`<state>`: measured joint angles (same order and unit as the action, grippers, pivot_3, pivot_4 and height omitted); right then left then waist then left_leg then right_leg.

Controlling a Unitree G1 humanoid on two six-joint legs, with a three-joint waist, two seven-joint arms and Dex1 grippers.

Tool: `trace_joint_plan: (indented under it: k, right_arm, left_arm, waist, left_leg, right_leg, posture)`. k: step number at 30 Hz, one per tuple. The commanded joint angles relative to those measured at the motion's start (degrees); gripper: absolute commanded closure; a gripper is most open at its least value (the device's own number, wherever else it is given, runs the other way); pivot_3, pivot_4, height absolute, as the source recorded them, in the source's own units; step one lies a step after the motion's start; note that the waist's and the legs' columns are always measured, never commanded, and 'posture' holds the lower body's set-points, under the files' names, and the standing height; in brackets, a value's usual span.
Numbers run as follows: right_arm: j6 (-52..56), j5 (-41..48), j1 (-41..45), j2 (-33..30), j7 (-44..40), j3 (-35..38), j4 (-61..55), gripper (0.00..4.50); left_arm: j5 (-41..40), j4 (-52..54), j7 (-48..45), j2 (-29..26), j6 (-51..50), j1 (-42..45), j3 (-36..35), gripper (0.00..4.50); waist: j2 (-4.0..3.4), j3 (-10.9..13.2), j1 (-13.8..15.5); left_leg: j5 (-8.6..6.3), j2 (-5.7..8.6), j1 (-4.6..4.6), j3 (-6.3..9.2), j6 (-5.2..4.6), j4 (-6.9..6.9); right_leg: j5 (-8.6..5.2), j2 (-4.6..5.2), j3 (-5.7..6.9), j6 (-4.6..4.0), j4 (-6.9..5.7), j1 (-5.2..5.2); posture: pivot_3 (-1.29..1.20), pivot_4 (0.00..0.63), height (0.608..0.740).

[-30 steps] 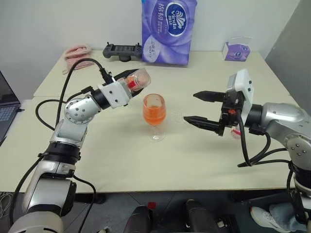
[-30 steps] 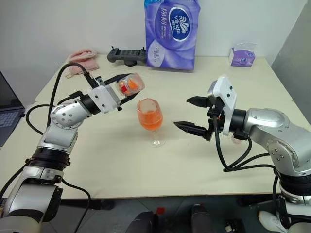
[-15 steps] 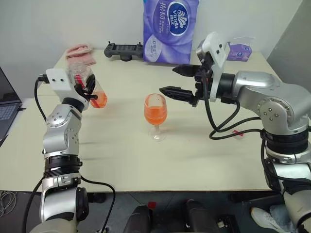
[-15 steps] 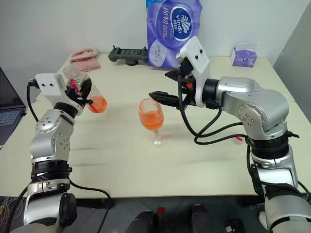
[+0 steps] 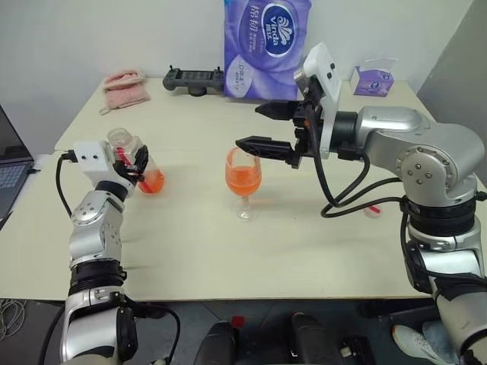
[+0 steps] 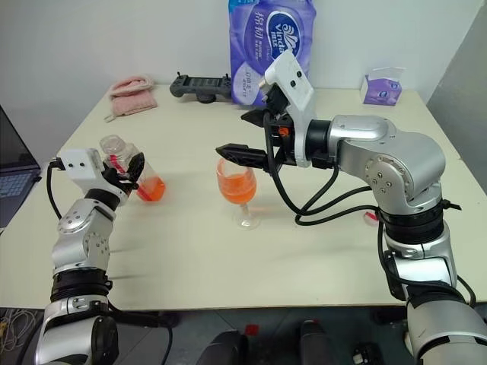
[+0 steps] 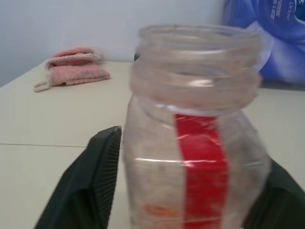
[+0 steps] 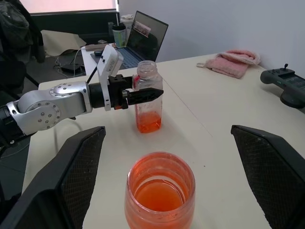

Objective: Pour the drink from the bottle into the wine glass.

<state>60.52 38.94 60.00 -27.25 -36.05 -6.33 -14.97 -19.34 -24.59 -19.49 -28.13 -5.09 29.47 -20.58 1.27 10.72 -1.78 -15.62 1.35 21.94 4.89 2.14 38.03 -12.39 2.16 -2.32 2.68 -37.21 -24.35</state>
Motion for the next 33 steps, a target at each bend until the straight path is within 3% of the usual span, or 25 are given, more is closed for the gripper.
trace_joint_plan:
  k: [1,2,11,23,27,30,33]
  right_arm:
    - [-0.60,-0.52,1.10,-0.50,-0.20,0.75,-2.14,0.00]
    - [-0.73,-0.60,1.00,-0.57,-0.26,0.74,-2.18,0.00]
    - [-1.99,-1.85,0.56,-0.79,-0.94,0.77,-1.89,0.00]
    - [-4.49,-4.54,-0.17,-3.52,-3.62,0.97,-0.33,0.00]
    - [-5.48,-5.07,-0.68,-5.34,-5.31,1.75,0.42,0.00]
    - [-5.59,-3.78,-2.37,-8.05,-7.90,3.78,0.50,0.00]
    - [-4.67,-1.25,-6.91,-12.35,-10.79,8.37,0.57,0.00]
  left_arm:
    - [1.12,1.50,0.18,-1.23,1.38,-0.86,-0.54,0.21]
    - [1.82,1.84,0.09,-1.37,1.52,-1.39,-0.03,0.05]
    - [2.12,8.42,0.19,-0.20,-1.02,-5.79,1.02,0.05]
    - [-7.03,35.95,1.27,0.98,-11.48,-23.39,-5.48,0.05]
    - [-9.73,43.38,-1.85,-1.25,-13.50,-29.09,-7.34,0.05]
    - [-16.50,46.27,-4.16,-5.79,-18.70,-26.26,-10.30,0.05]
    - [-24.12,48.89,-10.63,-13.85,-26.92,-19.92,-6.73,0.05]
  waist:
    - [0.00,0.00,0.00]
    - [0.00,0.00,0.00]
    - [0.00,0.00,0.00]
    - [0.00,0.00,-0.02]
    - [0.00,0.00,-0.04]
    - [0.05,-0.01,0.38]
    - [0.11,-0.02,0.90]
  left_leg:
    - [0.00,0.00,0.00,0.00,0.00,0.00]
    - [0.00,-0.01,0.00,0.01,0.00,-0.01]
    - [0.00,-0.05,0.00,0.01,0.00,-0.01]
    - [-0.01,-0.14,-0.02,-0.04,-0.01,-0.06]
    - [-0.01,-0.14,-0.01,-0.06,-0.01,-0.08]
    - [-0.01,-0.10,-0.01,0.03,-0.01,-0.07]
    - [-0.01,-0.05,0.00,0.08,-0.01,-0.02]
  right_leg:
    - [0.00,0.00,0.00,0.00,0.00,0.00]
    - [0.00,0.00,0.00,0.00,0.00,0.00]
    - [0.00,0.01,-0.01,0.00,0.02,0.00]
    - [-0.01,0.03,-0.04,0.00,0.10,0.01]
    - [-0.01,0.01,-0.04,-0.01,0.15,0.01]
    - [-0.02,0.00,0.05,-0.01,0.20,0.09]
    - [-0.04,-0.03,0.12,0.00,0.27,0.20]
  posture:
    - [0.00,0.150,0.740]
    - [0.00,0.150,0.740]
    - [0.00,0.150,0.740]
    - [0.00,0.150,0.740]
    - [0.00,0.150,0.740]
    - [0.00,0.150,0.740]
    - [0.00,0.150,0.740]
